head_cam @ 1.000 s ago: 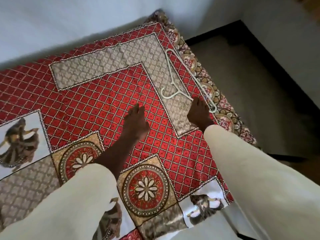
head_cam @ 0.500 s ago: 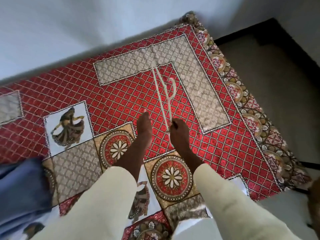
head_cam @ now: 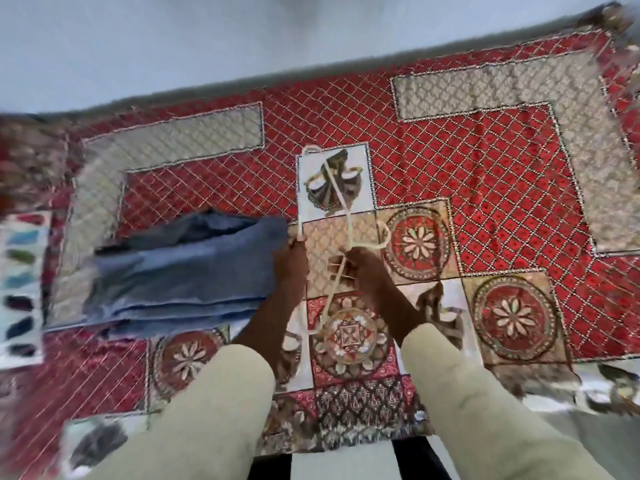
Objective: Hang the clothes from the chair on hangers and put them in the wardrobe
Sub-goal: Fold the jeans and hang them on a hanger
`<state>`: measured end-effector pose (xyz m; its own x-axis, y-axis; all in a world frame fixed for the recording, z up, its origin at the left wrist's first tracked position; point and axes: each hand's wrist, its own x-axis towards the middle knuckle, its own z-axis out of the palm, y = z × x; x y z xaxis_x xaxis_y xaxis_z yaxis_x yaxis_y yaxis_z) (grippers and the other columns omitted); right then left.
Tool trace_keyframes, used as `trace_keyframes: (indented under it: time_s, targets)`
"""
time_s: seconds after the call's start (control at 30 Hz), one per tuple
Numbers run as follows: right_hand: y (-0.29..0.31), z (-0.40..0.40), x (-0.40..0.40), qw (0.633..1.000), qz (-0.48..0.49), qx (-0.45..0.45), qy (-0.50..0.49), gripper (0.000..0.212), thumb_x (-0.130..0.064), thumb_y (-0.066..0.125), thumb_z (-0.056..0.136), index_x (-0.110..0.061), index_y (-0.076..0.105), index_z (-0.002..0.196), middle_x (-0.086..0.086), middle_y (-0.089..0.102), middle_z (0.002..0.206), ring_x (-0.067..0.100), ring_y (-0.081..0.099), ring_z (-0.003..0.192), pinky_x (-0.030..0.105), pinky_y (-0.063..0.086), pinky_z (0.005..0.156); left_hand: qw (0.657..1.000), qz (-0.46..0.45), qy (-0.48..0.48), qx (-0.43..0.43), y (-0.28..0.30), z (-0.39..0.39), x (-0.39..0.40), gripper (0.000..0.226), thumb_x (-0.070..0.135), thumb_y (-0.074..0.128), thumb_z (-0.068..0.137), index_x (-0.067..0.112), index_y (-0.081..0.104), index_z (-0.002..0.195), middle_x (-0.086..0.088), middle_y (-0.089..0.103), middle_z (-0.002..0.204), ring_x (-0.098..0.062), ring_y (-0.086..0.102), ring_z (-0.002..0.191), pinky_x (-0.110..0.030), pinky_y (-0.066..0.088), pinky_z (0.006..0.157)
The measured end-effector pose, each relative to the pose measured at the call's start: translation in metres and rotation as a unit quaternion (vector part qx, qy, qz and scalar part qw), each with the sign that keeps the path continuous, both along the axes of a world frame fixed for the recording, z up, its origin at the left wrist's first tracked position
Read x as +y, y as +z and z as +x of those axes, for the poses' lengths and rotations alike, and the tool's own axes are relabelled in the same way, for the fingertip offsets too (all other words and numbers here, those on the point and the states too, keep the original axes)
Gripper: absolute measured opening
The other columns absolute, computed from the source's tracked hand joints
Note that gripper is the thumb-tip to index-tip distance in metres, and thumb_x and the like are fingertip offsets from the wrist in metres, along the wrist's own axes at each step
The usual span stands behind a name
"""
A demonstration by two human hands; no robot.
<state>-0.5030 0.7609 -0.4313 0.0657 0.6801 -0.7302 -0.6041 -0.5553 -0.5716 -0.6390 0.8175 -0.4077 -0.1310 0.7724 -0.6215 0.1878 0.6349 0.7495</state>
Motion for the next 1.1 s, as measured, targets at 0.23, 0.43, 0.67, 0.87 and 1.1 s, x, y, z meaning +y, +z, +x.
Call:
trace_keyframes:
  time_s: [0.23, 0.43, 0.67, 0.87, 1.1]
  targets:
    - [-0.005, -0.121, 0.020, 0.995, -0.040, -0.001, -0.088, 0.021, -0.005, 0.046, 0.096, -0.009, 0.057, 0.079, 0.001, 0.067, 0.060, 0.012, 0.068, 0.054, 0.020, 0.052, 0.052, 0.997, -0.039, 0.060, -0.038, -0.014, -0.129, 0.007, 0.023, 0.021, 0.058, 0.097, 0.020, 0.058, 0.073, 0.011, 0.042, 0.043, -0.002, 0.034, 0.032, -0.016, 0.026, 0.038]
    - [-0.005, -0.139, 0.028, 0.997, -0.043, 0.023, -0.060, 0.017, 0.004, 0.048, 0.095, -0.008, 0.059, 0.092, 0.003, 0.072, 0.073, 0.017, 0.072, 0.071, 0.025, 0.057, 0.059, 0.996, -0.038, 0.015, -0.078, -0.010, -0.168, 0.015, 0.013, 0.020, 0.053, 0.101, 0.016, 0.062, 0.093, 0.000, 0.049, 0.060, -0.006, 0.043, 0.039, -0.019, 0.036, 0.036]
    - [0.010, -0.119, 0.032, 0.996, -0.011, 0.079, -0.047, 0.018, -0.015, 0.056, 0.080, -0.009, 0.063, 0.096, 0.009, 0.072, 0.089, 0.021, 0.069, 0.077, 0.031, 0.050, 0.069, 0.993, -0.037, 0.059, -0.091, -0.025, -0.159, 0.007, 0.022, 0.023, 0.054, 0.101, 0.011, 0.065, 0.116, 0.002, 0.054, 0.061, -0.008, 0.049, 0.045, -0.024, 0.047, 0.044]
    - [-0.009, -0.095, 0.039, 0.998, -0.058, -0.026, -0.021, 0.012, -0.009, 0.054, 0.097, -0.018, 0.056, 0.090, -0.005, 0.071, 0.067, 0.010, 0.069, 0.063, 0.023, 0.055, 0.055, 0.990, 0.052, -0.055, 0.120, -0.031, -0.141, -0.002, 0.033, 0.014, 0.058, 0.096, 0.007, 0.059, 0.129, -0.013, 0.064, 0.099, -0.026, 0.064, 0.085, -0.038, 0.055, 0.074]
    - [-0.044, -0.077, 0.038, 0.995, -0.087, 0.017, -0.039, 0.022, -0.006, 0.057, 0.096, -0.020, 0.053, 0.080, -0.002, 0.069, 0.072, 0.013, 0.071, 0.067, 0.024, 0.057, 0.055, 0.879, 0.120, -0.315, 0.337, -0.024, -0.073, 0.002, 0.027, 0.014, 0.058, 0.091, 0.003, 0.056, 0.117, -0.017, 0.062, 0.116, -0.035, 0.061, 0.106, -0.042, 0.050, 0.084]
